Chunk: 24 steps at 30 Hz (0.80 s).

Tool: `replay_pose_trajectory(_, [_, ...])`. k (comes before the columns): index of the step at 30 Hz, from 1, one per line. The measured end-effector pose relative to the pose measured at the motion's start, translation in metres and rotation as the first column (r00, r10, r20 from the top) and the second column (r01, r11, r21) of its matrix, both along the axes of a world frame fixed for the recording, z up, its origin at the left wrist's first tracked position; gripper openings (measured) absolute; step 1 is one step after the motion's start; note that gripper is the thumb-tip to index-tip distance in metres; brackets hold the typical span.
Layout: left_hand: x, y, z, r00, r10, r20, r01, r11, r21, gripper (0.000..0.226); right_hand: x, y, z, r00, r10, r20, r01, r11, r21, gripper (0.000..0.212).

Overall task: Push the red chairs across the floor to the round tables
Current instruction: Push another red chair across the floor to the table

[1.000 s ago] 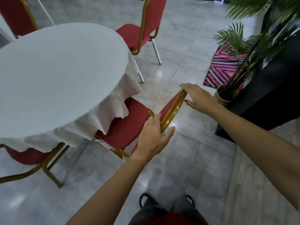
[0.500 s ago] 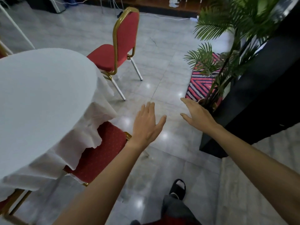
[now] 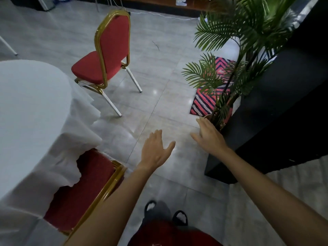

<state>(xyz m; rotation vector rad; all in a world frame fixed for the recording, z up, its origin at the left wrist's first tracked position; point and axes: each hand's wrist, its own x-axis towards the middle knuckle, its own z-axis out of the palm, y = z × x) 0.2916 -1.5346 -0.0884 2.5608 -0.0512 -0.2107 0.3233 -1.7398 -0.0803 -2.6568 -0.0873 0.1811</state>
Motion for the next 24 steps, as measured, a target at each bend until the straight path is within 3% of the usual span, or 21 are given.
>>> replay_pose_trajectory(6, [0.051, -0.002, -0.018, 0.997, 0.069, -0.034, -0.069, 0.998, -0.012, 0.073, 0.05, -0.005, -0.016, 0.999, 0.029, -0.028, -0.03, 1.0, -0.01, 0.069])
replay_pose_trajectory(15, [0.192, 0.003, -0.043, 0.976, 0.178, -0.124, -0.187, 0.98, -0.066, 0.072, 0.212, 0.023, -0.024, 0.987, 0.125, -0.098, -0.125, 0.992, 0.009, 0.073])
replay_pose_trajectory(24, [0.33, 0.06, -0.031, 0.929, 0.362, -0.079, -0.369, 0.923, -0.11, 0.066, 0.366, 0.075, -0.016, 0.962, 0.248, -0.111, -0.251, 0.968, -0.005, 0.069])
